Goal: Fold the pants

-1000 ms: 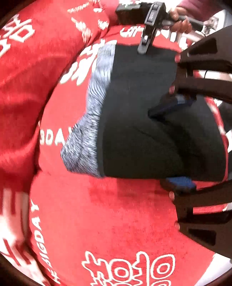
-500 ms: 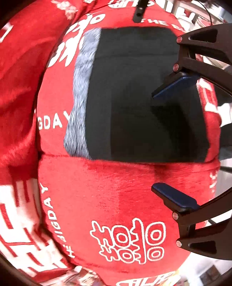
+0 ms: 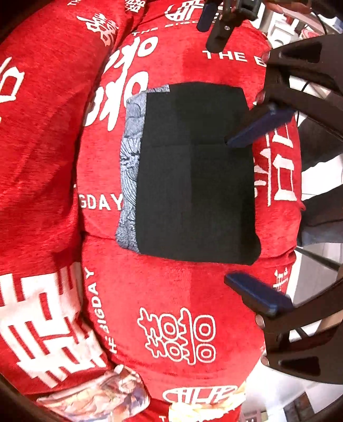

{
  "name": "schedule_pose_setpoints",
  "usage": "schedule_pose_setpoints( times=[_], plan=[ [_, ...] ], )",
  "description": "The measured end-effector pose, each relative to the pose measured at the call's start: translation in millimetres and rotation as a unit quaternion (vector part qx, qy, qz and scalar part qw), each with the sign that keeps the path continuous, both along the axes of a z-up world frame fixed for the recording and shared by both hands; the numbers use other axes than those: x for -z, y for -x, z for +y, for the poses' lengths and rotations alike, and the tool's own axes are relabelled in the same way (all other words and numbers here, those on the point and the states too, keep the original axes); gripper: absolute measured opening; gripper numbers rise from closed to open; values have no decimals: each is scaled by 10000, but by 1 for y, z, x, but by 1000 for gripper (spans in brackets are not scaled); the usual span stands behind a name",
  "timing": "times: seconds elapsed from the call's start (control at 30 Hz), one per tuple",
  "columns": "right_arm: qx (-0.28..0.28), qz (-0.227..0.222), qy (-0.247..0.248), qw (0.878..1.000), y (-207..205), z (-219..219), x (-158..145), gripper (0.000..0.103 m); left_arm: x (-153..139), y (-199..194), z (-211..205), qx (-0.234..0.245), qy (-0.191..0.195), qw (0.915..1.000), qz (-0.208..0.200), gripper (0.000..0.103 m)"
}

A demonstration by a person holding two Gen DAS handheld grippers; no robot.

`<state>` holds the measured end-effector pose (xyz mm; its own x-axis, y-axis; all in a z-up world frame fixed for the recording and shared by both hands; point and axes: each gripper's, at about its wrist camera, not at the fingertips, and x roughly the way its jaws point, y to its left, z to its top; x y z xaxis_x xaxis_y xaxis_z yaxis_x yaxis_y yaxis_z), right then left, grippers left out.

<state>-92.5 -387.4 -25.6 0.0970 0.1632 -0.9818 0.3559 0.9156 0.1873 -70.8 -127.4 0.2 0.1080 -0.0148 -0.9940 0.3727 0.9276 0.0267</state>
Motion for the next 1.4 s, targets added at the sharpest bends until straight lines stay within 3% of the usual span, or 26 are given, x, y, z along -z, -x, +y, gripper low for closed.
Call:
schedule_pose_setpoints(
  times=[0.2, 0.57, 1.4],
  plan=[
    [-158, -269, 134, 9994, 0, 6, -26, 93, -9, 8, -5, -64, -141, 9999, 73, 103],
    [100, -24, 461, 9989, -4, 26, -37, 93, -28, 2, 0, 187, -353, 9992, -70, 103],
    [153, 286, 573, 9978, -4, 63, -52, 93, -49, 3, 20, 300, -171, 9992, -214, 103]
  ],
)
